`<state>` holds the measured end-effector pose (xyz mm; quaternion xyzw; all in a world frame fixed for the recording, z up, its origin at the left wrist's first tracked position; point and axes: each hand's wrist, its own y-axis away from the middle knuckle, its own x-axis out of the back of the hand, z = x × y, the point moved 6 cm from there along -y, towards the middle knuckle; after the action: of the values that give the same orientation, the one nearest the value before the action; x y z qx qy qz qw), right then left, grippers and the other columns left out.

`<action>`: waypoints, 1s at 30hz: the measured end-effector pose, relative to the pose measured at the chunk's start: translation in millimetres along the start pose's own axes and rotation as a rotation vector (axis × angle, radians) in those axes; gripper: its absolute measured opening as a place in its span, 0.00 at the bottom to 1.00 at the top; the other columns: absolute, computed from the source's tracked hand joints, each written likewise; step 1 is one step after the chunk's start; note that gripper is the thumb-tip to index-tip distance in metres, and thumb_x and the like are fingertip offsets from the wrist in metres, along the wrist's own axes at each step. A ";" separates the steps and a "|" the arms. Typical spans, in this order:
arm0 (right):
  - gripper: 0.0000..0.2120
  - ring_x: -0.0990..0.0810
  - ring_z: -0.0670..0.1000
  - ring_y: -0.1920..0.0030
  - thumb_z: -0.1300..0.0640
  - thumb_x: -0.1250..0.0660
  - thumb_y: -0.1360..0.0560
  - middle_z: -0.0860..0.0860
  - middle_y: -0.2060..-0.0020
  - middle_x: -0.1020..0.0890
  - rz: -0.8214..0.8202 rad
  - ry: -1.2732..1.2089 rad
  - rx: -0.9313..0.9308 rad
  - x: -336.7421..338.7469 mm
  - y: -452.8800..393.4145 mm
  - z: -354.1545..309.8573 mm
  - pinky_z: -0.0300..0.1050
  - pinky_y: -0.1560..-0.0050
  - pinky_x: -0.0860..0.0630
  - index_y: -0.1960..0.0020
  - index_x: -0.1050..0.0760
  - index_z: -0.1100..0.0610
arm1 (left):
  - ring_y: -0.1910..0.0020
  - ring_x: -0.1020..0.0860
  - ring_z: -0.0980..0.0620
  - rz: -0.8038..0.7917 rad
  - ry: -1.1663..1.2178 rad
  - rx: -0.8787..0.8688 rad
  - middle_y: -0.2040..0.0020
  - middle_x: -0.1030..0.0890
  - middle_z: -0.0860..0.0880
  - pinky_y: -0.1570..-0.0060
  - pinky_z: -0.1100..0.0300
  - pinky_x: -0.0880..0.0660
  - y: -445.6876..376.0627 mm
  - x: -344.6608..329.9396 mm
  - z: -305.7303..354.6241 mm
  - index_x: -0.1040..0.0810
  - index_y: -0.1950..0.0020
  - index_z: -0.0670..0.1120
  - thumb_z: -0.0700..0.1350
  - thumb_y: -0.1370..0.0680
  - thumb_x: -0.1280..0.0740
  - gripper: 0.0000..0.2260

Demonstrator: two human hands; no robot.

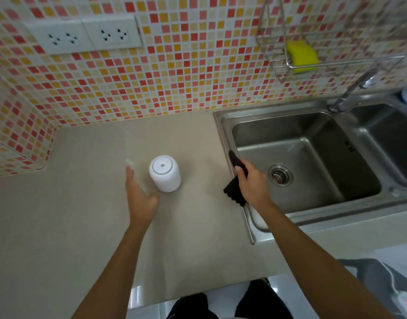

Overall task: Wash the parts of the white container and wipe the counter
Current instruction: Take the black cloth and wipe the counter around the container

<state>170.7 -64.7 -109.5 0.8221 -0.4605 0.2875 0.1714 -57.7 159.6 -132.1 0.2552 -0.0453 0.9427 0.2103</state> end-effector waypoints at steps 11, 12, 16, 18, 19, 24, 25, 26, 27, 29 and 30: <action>0.22 0.22 0.46 0.43 0.59 0.29 0.25 0.48 0.43 0.20 -0.090 -0.136 0.093 116.2 -52.1 43.6 0.38 0.42 0.28 0.32 0.27 0.56 | 0.44 0.22 0.49 0.079 0.029 -0.279 0.44 0.19 0.47 0.47 0.60 0.27 42.2 -115.6 200.9 0.21 0.40 0.44 0.40 0.21 0.37 0.11; 0.23 0.22 0.46 0.42 0.59 0.28 0.26 0.48 0.41 0.20 -0.099 -0.142 0.119 126.8 -55.1 47.9 0.39 0.40 0.28 0.32 0.27 0.56 | 0.43 0.21 0.49 -0.075 -0.025 -0.250 0.44 0.18 0.47 0.47 0.61 0.28 49.2 -148.4 218.0 0.20 0.39 0.44 0.45 0.19 0.38 0.12; 0.25 0.22 0.45 0.40 0.58 0.27 0.27 0.47 0.40 0.20 -0.110 -0.108 0.220 174.3 -67.0 65.9 0.39 0.39 0.27 0.31 0.27 0.52 | 0.52 0.22 0.60 -0.471 -0.027 -0.096 0.51 0.18 0.54 0.51 0.65 0.30 73.3 -253.2 263.3 0.17 0.44 0.48 0.63 0.22 0.39 0.22; 0.24 0.22 0.46 0.41 0.59 0.27 0.27 0.47 0.40 0.19 -0.089 -0.102 0.280 200.9 -71.5 69.9 0.35 0.40 0.29 0.32 0.26 0.52 | 0.52 0.20 0.58 -0.484 -0.052 -0.116 0.51 0.16 0.52 0.52 0.67 0.28 75.8 -282.3 279.5 0.17 0.45 0.47 0.59 0.24 0.33 0.18; 0.24 0.22 0.45 0.40 0.58 0.27 0.27 0.46 0.39 0.20 -0.086 -0.099 0.304 213.5 -73.8 72.0 0.34 0.40 0.29 0.32 0.26 0.52 | 0.51 0.19 0.56 -0.473 -0.035 -0.119 0.50 0.16 0.49 0.53 0.67 0.28 76.5 -290.9 286.6 0.17 0.44 0.45 0.53 0.24 0.30 0.14; 0.24 0.35 0.43 0.28 0.54 0.30 0.24 0.46 0.28 0.32 -0.095 -0.180 0.362 271.7 -100.6 89.3 0.45 0.28 0.36 0.29 0.29 0.51 | 0.49 0.18 0.50 -0.555 0.180 -0.254 0.50 0.16 0.45 0.46 0.58 0.22 88.7 -310.4 339.4 0.18 0.46 0.43 0.35 0.24 0.31 0.08; 0.25 0.39 0.44 0.26 0.57 0.32 0.24 0.47 0.26 0.35 -0.102 -0.169 0.352 282.3 -110.5 91.4 0.47 0.26 0.39 0.28 0.32 0.50 | 0.48 0.18 0.52 -0.588 0.153 -0.288 0.50 0.16 0.47 0.45 0.59 0.22 91.5 -313.7 350.3 0.18 0.47 0.45 0.34 0.24 0.31 0.09; 0.28 0.43 0.44 0.25 0.61 0.33 0.23 0.46 0.24 0.38 -0.139 -0.145 0.342 291.2 -120.9 92.3 0.48 0.25 0.43 0.26 0.35 0.47 | 0.47 0.19 0.54 -0.605 0.104 -0.331 0.50 0.16 0.50 0.44 0.61 0.23 92.1 -317.8 359.7 0.18 0.49 0.48 0.34 0.24 0.32 0.10; 0.30 0.46 0.44 0.24 0.63 0.34 0.24 0.45 0.24 0.41 -0.206 -0.111 0.322 298.0 -131.0 92.6 0.46 0.25 0.46 0.26 0.36 0.44 | 0.48 0.19 0.57 -0.615 0.035 -0.375 0.51 0.16 0.53 0.44 0.63 0.24 92.5 -321.5 369.2 0.17 0.51 0.50 0.34 0.23 0.33 0.12; 0.30 0.45 0.45 0.25 0.62 0.32 0.25 0.44 0.24 0.42 -0.384 -0.030 0.281 306.2 -146.4 90.7 0.44 0.27 0.47 0.28 0.34 0.42 | 0.49 0.20 0.59 -0.623 -0.039 -0.426 0.52 0.18 0.55 0.45 0.63 0.25 90.3 -326.9 386.3 0.18 0.54 0.52 0.34 0.23 0.34 0.13; 0.26 0.41 0.45 0.26 0.59 0.31 0.25 0.44 0.25 0.38 -0.454 0.008 0.276 308.1 -153.8 91.1 0.44 0.28 0.45 0.30 0.30 0.42 | 0.50 0.20 0.60 -0.610 -0.046 -0.446 0.53 0.18 0.55 0.45 0.63 0.25 87.2 -327.3 394.7 0.18 0.55 0.52 0.34 0.23 0.34 0.13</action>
<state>457.5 -237.8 11.4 0.9188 -0.2202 0.3050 0.1197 343.9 -117.8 47.8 0.2262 -0.1762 0.7977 0.5306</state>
